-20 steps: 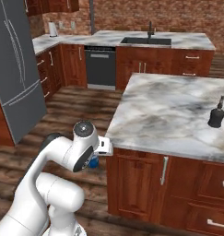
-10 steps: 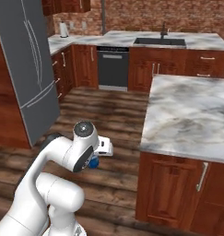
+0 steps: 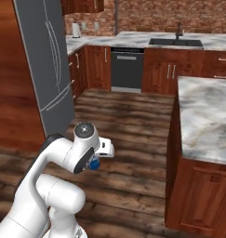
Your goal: Move the drinks to the dining counter.
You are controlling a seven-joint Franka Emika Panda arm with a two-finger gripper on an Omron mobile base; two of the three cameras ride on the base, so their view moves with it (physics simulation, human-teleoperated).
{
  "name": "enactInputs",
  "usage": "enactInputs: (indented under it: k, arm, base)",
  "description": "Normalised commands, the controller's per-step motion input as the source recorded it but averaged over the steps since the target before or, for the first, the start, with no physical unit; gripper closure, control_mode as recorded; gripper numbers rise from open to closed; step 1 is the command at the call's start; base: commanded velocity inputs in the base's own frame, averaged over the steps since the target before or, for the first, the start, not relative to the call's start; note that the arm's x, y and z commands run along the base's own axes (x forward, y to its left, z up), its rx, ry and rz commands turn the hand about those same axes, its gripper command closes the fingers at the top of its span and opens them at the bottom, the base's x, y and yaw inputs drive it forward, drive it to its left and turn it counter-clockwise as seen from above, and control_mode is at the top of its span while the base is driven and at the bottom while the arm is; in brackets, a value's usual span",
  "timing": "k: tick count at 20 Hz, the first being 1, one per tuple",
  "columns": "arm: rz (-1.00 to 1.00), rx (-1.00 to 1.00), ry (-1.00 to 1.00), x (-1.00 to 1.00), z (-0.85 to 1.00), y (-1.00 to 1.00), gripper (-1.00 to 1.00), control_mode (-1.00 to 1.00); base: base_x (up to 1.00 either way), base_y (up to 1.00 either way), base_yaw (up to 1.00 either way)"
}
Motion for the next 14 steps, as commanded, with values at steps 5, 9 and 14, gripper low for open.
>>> enactInputs:
  k: [5,9,14]
  arm:
    - [0.00,0.00,0.00,0.00,0.00,0.00,1.00,1.00]
    - [0.00,0.00,0.00,0.00,0.00,0.00,1.00,1.00]
    - [0.00,0.00,0.00,0.00,0.00,0.00,1.00,1.00]
  base:
    - [0.00,0.68,0.00]
    - [0.19,0.54,0.00]
    - [0.65,0.20,0.00]
